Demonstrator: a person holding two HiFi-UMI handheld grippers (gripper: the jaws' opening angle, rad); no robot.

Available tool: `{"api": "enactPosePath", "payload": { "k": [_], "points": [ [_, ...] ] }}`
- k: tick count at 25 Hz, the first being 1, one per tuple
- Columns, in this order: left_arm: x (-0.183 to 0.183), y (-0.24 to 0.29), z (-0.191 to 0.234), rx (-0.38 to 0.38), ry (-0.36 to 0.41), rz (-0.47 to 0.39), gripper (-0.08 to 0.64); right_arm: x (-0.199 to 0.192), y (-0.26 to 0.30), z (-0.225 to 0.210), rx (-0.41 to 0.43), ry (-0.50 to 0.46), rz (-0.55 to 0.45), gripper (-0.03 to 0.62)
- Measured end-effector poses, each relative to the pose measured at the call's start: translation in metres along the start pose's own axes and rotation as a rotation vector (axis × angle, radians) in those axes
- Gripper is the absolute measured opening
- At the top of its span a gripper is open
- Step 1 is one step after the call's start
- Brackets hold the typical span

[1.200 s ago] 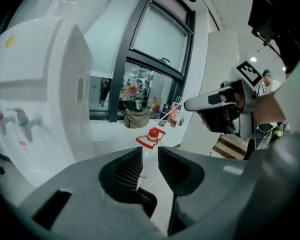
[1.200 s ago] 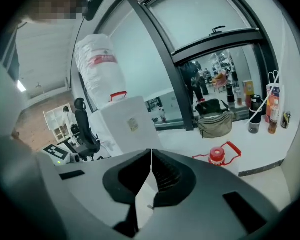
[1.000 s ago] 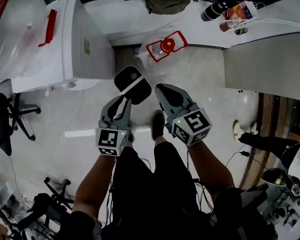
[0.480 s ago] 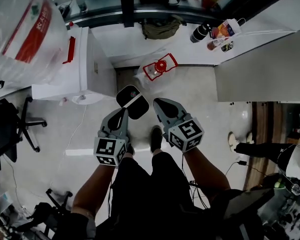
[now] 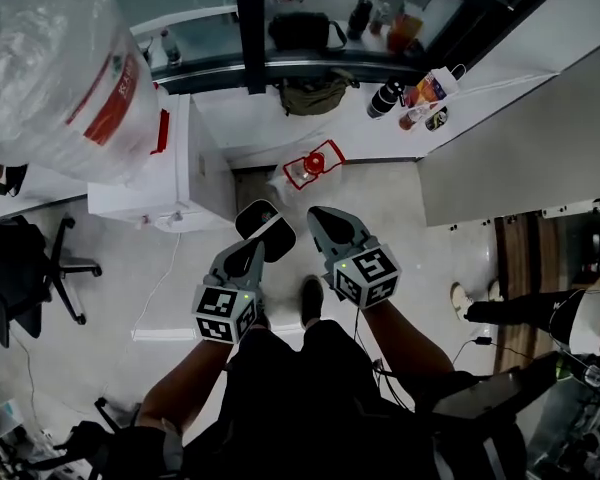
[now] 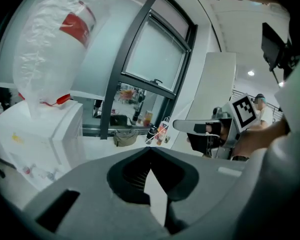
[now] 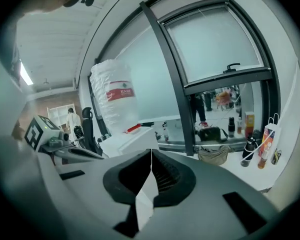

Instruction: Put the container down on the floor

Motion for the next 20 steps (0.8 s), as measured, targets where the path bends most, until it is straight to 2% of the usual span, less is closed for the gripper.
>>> {"api": "enactPosePath", "payload": {
  "k": [3,7,11,20],
  "points": [
    [0.009,-0.009,-0.005,-0.005,0.013,-0.011,0.011,0.007,-0.007,0.004,0.018,-0.008,0.004,0.009],
    [0.019,-0.028,-0.008,-0.004,0.008,-0.016,0.011,0.023,-0.019,0.014,-0.03,-0.044,-0.046,0.009],
    [0.025,-0.035,-0.015,0.0,0.021,-0.025,0.011,0.031,-0.035,0.017,-0.05,-0.091,-0.019,0.008],
    [0.045,-0.042,-0.026,0.012,0.049,-0.057,0.011,0.047,-0.049,0.024,-0.05,-0.06,-0.065,0.008]
  ]
}}
Point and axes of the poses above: the fingertips, and each gripper's own axes: y forward along the fingers, z to its left, x out of its top, the point moved 9 cm from there along -y, backward along the fingers, and after that the axes turned 12 degrees about z, right-handed, at the moved point
